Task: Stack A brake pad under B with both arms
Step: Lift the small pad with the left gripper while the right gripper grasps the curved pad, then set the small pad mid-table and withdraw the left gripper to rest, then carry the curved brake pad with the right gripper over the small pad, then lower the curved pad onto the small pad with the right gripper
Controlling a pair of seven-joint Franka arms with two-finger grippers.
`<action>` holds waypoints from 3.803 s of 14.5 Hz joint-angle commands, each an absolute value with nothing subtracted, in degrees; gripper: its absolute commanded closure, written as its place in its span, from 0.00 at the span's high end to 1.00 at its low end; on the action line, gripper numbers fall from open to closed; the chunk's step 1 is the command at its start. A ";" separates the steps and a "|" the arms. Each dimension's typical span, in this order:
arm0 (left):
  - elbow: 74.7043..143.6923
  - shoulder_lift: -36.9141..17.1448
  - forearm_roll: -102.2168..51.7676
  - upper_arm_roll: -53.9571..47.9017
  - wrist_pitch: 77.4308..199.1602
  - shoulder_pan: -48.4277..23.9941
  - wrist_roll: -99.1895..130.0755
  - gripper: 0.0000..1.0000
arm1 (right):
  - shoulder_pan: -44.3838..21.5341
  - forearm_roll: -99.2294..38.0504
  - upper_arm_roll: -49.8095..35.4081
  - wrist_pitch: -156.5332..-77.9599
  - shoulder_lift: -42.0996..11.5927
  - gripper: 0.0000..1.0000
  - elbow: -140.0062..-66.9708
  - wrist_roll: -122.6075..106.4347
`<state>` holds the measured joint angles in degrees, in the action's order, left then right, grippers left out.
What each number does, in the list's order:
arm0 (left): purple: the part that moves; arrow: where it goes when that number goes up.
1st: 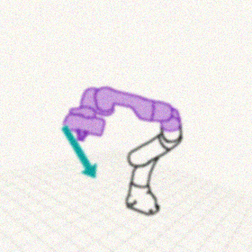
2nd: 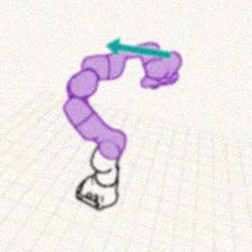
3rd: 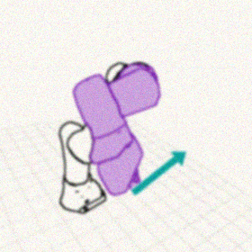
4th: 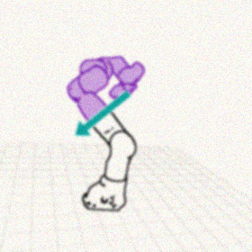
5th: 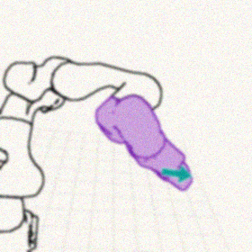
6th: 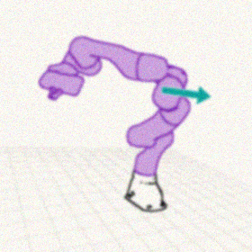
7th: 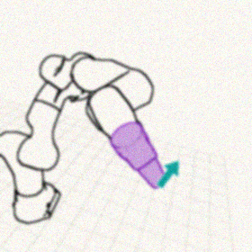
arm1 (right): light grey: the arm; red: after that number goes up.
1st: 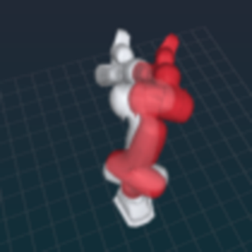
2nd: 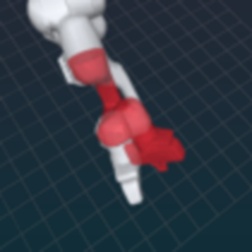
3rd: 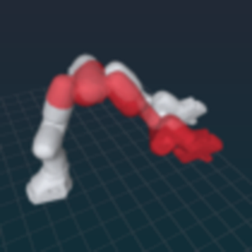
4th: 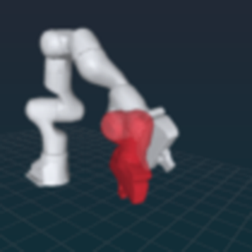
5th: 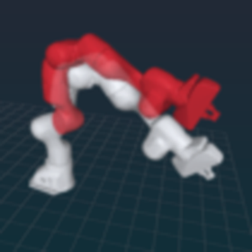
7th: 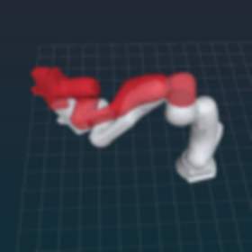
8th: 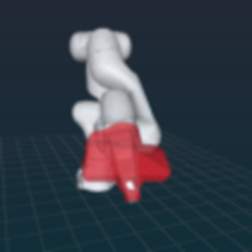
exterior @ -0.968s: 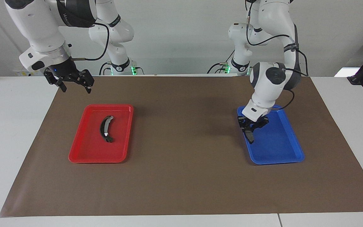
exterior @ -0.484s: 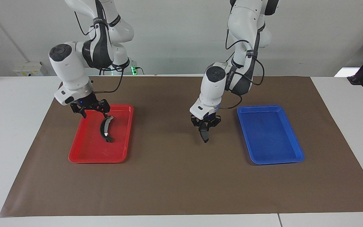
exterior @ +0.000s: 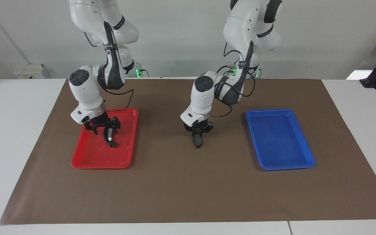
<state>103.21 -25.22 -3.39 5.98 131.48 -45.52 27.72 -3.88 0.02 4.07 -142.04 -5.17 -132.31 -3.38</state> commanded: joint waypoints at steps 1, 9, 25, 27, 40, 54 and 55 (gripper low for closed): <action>102.48 -25.23 -3.87 7.03 131.14 -46.14 27.34 0.98 | -2.90 -1.32 3.87 -145.27 -6.93 1.00 -133.42 -7.29; 111.36 -8.01 -3.87 7.65 121.76 -34.13 21.83 0.99 | -3.52 -1.32 3.87 -143.70 -6.94 0.52 -132.80 -7.38; 84.92 -1.49 0.17 7.73 82.64 -2.46 -9.40 0.99 | -21.08 -1.32 3.34 -124.37 -14.83 0.00 -105.23 8.60; 83.58 -1.58 0.09 7.73 80.86 -2.55 -9.32 0.99 | -24.68 -1.23 3.34 -121.57 -18.79 0.00 -99.09 12.55; 87.63 0.35 -0.09 7.65 81.47 -2.46 -8.79 0.99 | -33.22 -1.06 0.00 -126.21 -30.49 0.00 -88.77 26.28; 87.63 0.35 -0.09 7.65 81.47 -2.46 -8.79 0.99 | -35.68 -1.23 -0.09 -129.29 -32.08 0.00 -92.11 29.62; 87.63 0.35 -0.09 7.65 81.47 -2.46 -8.79 0.99 | -35.77 -1.23 -0.09 -128.85 -31.99 0.00 -92.20 29.62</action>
<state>86.88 -0.29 -1.13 7.72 82.16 -2.59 -8.89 -35.74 -0.18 0.04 -128.45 -32.63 -91.34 28.83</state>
